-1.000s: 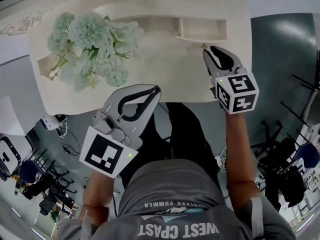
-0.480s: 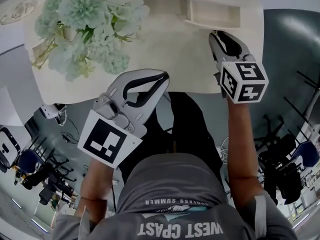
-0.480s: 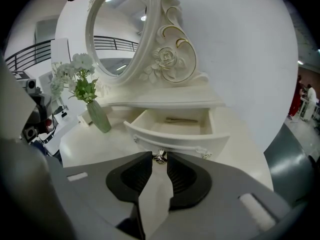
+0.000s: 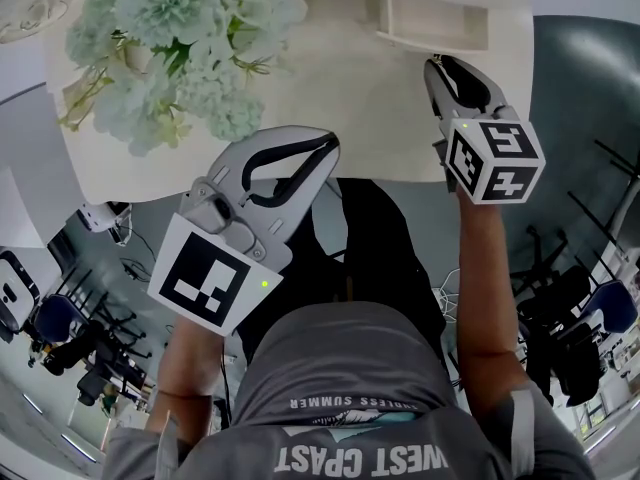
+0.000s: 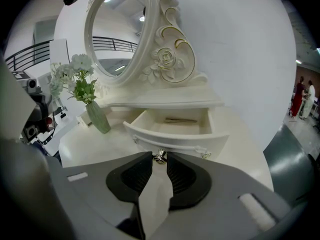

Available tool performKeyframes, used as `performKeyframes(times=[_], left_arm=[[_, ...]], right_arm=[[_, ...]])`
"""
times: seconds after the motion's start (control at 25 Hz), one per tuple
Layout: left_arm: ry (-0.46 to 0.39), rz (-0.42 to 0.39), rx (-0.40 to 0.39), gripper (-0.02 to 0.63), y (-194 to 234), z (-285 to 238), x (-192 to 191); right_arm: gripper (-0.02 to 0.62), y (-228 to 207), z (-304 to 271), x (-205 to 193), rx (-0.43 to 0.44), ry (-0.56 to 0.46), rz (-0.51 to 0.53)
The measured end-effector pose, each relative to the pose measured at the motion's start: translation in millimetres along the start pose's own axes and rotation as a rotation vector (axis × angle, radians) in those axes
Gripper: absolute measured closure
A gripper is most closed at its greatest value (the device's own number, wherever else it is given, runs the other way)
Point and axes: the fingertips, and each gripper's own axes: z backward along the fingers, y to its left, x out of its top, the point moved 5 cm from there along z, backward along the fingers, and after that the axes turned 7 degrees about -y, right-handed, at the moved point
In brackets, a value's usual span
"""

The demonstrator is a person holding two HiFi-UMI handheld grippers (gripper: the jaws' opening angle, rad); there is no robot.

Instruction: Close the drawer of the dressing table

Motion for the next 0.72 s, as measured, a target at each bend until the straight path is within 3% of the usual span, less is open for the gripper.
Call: performKeyframes(times=[0.72], left_arm=[[-0.017, 0.005, 0.005, 0.601, 2.3, 6.4, -0.4]], right_arm=[[0.503, -6.9, -18.1, 16.9, -0.008, -0.008, 0.020]])
